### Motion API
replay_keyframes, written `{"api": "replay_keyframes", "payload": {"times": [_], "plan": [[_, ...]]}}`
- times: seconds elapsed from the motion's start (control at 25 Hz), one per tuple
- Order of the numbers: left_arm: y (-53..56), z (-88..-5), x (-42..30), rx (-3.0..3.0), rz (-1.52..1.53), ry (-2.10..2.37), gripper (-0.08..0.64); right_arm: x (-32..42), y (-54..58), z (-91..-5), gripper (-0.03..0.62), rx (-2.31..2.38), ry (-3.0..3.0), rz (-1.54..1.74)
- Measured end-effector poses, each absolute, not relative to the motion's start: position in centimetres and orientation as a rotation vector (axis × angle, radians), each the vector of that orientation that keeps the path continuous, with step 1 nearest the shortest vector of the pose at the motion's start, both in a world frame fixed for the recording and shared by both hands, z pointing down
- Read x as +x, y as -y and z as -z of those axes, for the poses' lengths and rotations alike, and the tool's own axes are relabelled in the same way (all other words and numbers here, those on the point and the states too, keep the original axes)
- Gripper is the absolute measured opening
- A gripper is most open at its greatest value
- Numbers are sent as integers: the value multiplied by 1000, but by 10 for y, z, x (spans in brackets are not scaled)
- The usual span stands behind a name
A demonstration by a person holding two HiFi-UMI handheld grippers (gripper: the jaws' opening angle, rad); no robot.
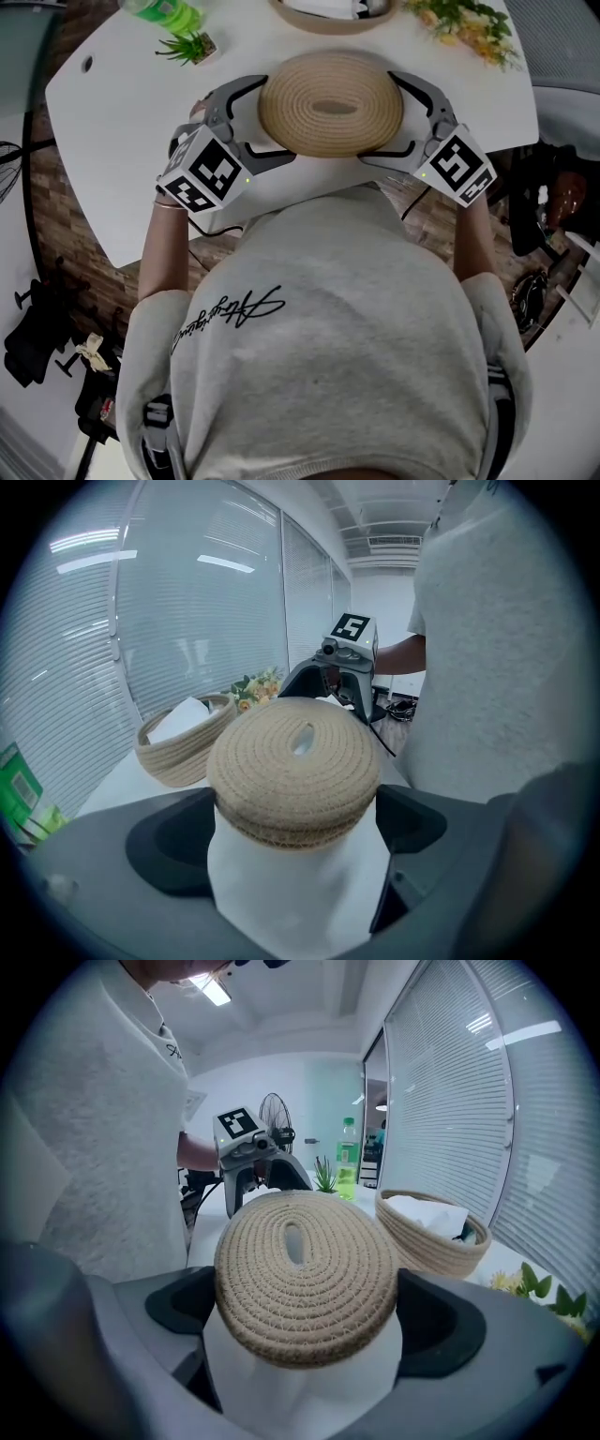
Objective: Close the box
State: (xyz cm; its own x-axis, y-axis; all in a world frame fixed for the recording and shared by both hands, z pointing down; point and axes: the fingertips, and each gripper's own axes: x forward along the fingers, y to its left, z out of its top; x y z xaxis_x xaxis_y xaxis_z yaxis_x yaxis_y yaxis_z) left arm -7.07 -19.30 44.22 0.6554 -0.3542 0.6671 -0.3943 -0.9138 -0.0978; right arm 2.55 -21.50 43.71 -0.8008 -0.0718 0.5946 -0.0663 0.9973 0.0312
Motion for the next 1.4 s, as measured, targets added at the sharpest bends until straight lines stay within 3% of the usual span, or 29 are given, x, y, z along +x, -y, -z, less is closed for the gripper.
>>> {"api": "replay_keyframes", "payload": {"times": [1.4], "plan": [[264,-384,-53,2892,-1139,766,529,41,290,-384,594,99,2552,164]]}}
